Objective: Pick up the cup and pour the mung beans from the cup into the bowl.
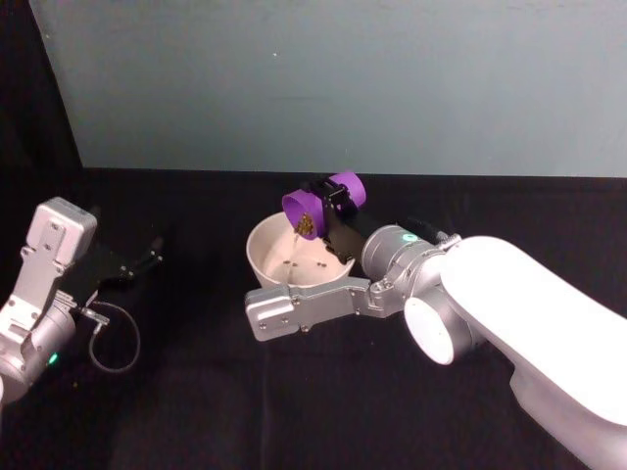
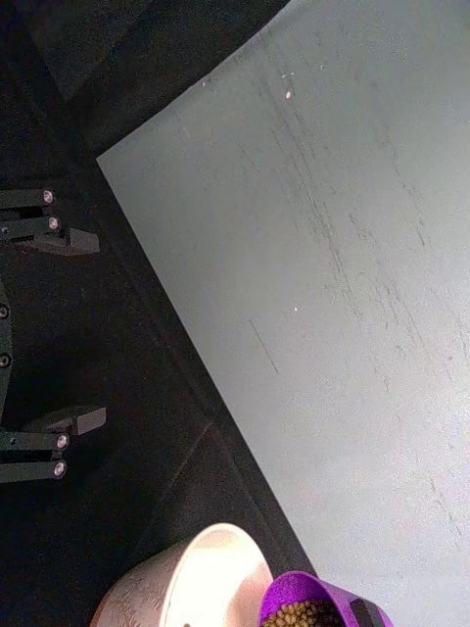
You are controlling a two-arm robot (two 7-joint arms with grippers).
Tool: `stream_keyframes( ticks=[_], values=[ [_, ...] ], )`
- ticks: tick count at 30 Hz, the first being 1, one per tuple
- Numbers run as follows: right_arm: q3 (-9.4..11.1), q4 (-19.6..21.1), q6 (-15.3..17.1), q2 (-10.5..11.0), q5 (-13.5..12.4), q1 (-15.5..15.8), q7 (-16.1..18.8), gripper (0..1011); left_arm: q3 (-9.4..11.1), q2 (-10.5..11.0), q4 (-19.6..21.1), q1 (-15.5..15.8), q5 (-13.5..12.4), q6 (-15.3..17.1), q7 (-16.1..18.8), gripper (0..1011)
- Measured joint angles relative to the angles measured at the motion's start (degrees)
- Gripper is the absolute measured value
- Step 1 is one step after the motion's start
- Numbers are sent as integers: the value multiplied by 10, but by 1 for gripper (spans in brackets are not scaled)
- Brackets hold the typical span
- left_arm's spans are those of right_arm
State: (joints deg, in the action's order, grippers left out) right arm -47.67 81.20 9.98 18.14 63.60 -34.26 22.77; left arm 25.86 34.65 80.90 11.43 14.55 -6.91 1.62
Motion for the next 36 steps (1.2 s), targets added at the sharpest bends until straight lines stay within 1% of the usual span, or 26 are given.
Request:
stream_keyframes(
  ticks=[15, 30, 36],
  values=[
    [-10, 4, -1, 4, 18, -4, 7, 724, 0, 0, 0, 0, 0, 0, 0, 1011],
    [-19, -1, -5, 2, 30, -10, 9, 724, 0, 0, 0, 0, 0, 0, 0, 1011],
    [-20, -2, -4, 2, 31, -11, 12, 724, 0, 0, 0, 0, 0, 0, 0, 1011]
  ],
)
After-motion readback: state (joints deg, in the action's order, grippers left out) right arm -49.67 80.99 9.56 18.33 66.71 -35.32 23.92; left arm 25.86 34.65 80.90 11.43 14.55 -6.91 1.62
